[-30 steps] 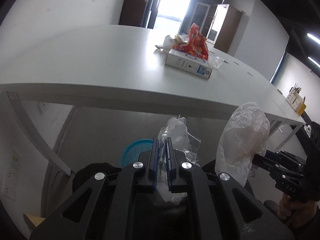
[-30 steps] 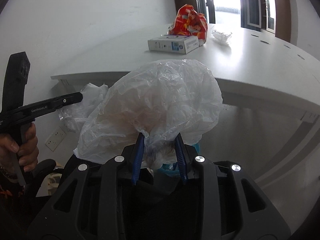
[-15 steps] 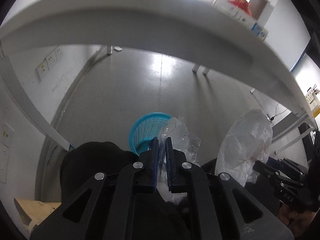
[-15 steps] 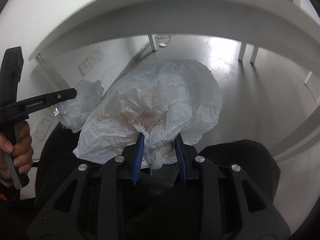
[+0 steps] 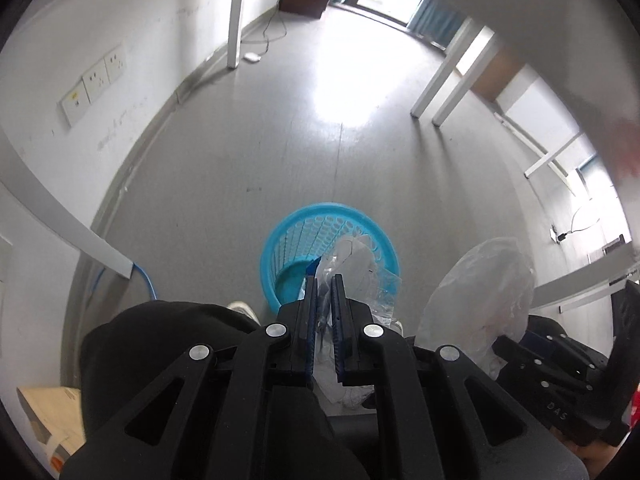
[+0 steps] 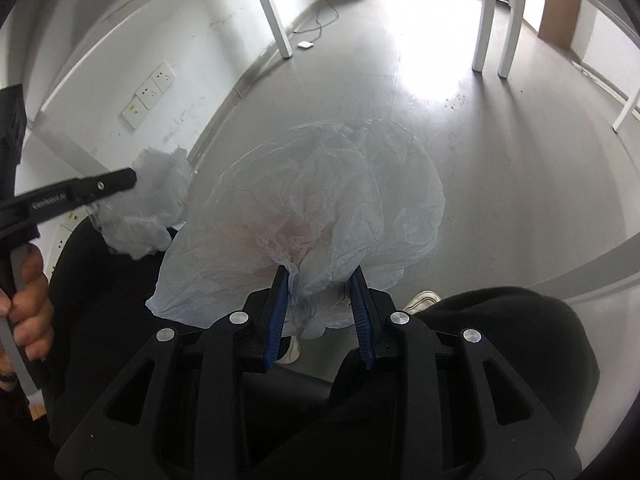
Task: Collect trash
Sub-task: 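Carry both plastic bags down over the blue wastebasket with both tools, then open both tools to drop the plastic bags into the wastebasket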
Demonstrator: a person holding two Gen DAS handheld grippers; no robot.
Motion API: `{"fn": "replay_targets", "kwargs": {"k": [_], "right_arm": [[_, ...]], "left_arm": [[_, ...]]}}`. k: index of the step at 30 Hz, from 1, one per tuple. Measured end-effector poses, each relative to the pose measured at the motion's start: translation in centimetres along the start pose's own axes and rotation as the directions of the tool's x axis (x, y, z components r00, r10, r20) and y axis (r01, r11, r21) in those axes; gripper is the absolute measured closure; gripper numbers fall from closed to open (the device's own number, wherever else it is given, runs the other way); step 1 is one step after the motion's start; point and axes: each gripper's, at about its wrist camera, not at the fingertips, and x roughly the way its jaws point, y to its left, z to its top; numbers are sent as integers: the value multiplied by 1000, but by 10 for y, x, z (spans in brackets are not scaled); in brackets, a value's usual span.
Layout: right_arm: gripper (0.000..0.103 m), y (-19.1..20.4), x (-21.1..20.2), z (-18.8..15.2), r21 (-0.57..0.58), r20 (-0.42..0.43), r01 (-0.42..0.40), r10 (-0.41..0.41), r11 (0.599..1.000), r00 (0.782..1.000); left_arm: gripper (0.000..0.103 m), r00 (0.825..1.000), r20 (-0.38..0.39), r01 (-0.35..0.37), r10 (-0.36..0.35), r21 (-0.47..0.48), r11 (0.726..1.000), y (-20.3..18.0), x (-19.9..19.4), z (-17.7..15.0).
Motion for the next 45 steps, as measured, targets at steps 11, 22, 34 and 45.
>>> {"fn": "replay_targets", "kwargs": {"k": [11,22,34,45], "right_arm": [[74,-1,63,23,3,-108,18,-18,1000,994],[74,-6,132,42,30,-219,48,-40,998,975],[74,-16,220,59,67,-372,41,-14,997,928],[63,-22,262,66,102,-414,43,3,994,910]], "left_arm": [[97,995,-80,-55,54,-8,998,0,58,19],[97,986,-142,-85,84,0,996,-10,117,45],[96,968,-223,-125,116,-28,992,-5,167,68],[78,965,-251,-106,78,-99,990,1,195,86]]}}
